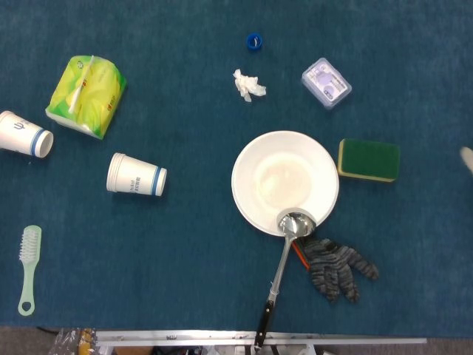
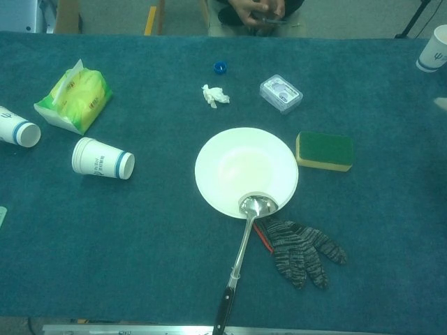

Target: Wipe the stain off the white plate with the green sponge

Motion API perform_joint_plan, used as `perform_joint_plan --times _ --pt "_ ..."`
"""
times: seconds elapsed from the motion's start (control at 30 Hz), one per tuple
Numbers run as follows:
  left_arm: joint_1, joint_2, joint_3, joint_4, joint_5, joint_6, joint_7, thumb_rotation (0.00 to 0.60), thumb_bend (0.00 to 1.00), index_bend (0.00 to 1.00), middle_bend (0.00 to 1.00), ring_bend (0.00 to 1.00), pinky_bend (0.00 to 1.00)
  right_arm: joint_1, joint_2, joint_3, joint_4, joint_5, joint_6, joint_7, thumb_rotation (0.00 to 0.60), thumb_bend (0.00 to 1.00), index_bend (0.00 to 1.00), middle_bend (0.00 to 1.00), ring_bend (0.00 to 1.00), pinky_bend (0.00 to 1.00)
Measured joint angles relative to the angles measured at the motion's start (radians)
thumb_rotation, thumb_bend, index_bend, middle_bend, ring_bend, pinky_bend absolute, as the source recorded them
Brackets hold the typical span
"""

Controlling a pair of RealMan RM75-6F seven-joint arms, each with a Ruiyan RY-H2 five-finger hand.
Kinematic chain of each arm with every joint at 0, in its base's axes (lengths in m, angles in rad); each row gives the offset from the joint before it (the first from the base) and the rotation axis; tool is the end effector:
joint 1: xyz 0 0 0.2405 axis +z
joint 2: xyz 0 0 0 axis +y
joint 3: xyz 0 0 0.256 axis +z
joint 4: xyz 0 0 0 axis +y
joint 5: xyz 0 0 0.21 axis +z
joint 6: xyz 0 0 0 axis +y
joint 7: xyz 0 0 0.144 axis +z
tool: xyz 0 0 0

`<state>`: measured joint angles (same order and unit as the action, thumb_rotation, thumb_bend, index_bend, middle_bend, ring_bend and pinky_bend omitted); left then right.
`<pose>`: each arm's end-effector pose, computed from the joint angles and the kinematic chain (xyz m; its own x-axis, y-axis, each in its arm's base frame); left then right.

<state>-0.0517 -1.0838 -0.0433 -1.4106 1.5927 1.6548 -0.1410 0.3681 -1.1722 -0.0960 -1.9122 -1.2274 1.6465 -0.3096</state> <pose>-0.3318 0.1692 0.2062 0.4723 -0.1476 0.8690 0.8704 -0.0777 -0.4862 -0.2387 -0.2154 0.1328 0.3845 0.0086 0.9231 -0.9231 0.0104 0.3844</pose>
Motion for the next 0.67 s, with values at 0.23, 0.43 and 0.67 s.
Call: perform_joint_plan --times 0.23,0.43,0.67 --pt "0.035 -0.024 0.004 0.015 0.003 0.054 0.054 0.6 0.18 0.15 0.12 0.05 0.15 -0.15 0.014 -0.034 0.053 -0.111 0.12 0.089 0.6 0.19 0.0 0.1 0.07 0.43" --pt "0.059 -0.036 0.019 0.015 0.018 0.077 0.095 0.6 0.18 0.15 0.12 0.05 0.15 -0.241 0.018 -0.026 0.11 -0.119 0.149 0.165 0.6 0.19 0.0 0.1 0.07 0.43" --pt "0.077 -0.044 0.018 0.01 0.021 0.101 0.101 0.6 0.18 0.18 0.12 0.05 0.15 -0.292 0.018 0.012 0.157 -0.105 0.128 0.237 0.6 0.19 0.0 0.1 0.07 0.43"
